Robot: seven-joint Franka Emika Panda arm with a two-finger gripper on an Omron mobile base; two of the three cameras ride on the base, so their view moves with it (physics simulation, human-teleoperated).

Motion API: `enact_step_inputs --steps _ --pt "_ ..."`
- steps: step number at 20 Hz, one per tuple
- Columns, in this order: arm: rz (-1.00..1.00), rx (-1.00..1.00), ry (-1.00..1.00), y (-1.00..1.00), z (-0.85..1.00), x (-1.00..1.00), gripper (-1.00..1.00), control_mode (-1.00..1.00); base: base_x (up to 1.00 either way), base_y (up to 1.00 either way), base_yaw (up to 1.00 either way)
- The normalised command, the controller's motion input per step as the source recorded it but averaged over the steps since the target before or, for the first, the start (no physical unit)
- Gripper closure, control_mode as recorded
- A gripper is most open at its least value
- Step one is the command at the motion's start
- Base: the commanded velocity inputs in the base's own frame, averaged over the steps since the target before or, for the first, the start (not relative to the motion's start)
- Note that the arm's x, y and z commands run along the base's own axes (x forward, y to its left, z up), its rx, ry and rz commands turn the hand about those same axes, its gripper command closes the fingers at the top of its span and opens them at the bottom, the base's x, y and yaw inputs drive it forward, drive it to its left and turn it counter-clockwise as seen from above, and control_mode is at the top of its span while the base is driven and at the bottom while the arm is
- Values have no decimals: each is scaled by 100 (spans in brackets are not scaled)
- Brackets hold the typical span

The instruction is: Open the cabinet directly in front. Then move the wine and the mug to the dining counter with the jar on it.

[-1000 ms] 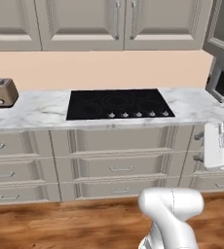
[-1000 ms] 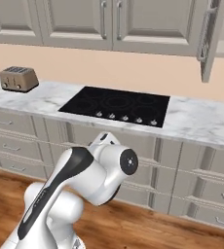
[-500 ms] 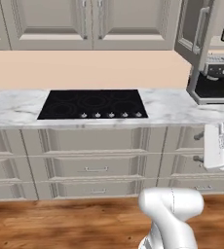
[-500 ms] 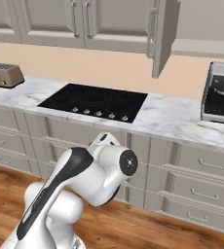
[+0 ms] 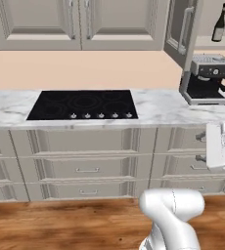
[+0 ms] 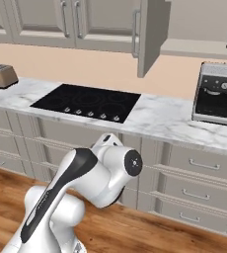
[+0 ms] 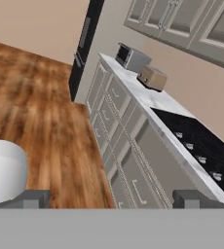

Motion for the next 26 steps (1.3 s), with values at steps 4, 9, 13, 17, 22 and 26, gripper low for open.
enact_step_inputs --steps 4,9,13,17,22,26 --pt "0 0 0 0 0 0 -100 100 21 -37 0" --pt "0 0 0 0 0 0 -100 100 16 -57 0" --pt "0 0 0 0 0 0 -100 100 15 -48 0" --pt "0 0 0 0 0 0 -100 100 23 -27 0" --pt "0 0 0 0 0 0 -100 100 36 -36 0" --pt "0 0 0 0 0 0 -100 100 50 -43 0"
